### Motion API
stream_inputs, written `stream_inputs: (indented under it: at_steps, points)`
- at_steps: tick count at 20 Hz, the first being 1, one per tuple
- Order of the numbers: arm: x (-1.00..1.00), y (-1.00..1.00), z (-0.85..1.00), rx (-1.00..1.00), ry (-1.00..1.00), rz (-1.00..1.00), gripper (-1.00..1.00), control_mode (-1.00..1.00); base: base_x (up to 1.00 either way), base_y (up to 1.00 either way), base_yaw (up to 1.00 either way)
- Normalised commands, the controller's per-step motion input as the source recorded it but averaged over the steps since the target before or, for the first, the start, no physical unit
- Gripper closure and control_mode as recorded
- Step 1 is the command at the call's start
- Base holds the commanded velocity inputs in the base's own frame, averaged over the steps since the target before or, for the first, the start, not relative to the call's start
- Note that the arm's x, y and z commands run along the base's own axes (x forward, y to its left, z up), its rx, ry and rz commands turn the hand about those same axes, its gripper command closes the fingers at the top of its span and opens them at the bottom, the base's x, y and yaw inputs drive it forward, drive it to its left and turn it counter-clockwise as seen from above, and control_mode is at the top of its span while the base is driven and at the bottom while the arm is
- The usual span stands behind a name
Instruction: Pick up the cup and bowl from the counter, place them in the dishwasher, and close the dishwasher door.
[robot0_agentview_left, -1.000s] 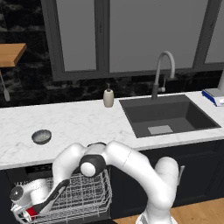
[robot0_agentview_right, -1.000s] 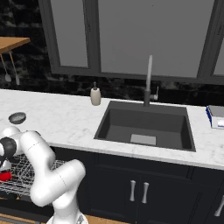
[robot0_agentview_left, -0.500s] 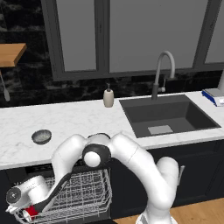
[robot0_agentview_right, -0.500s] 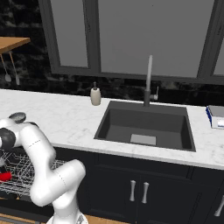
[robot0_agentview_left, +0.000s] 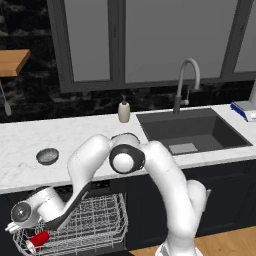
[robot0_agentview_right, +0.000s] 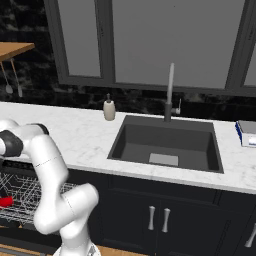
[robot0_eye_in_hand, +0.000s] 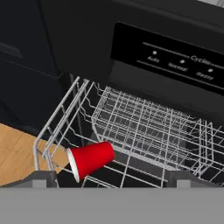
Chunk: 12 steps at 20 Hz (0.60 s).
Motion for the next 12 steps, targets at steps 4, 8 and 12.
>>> stream_inputs:
  at_steps: [4,8,12]
  points:
    - [0.0,-0.34,1.0,0.11,0.13,0.0,-1.0,-1.0,0.0,0.0,0.0]
    - [0.02,-0.44,0.99,0.07,0.17,0.0,-1.0,-1.0,0.0,0.0,0.0]
    - [0.05,-0.46,0.77,0.07,0.15,0.0,-1.0,-1.0,0.0,0.0,0.0]
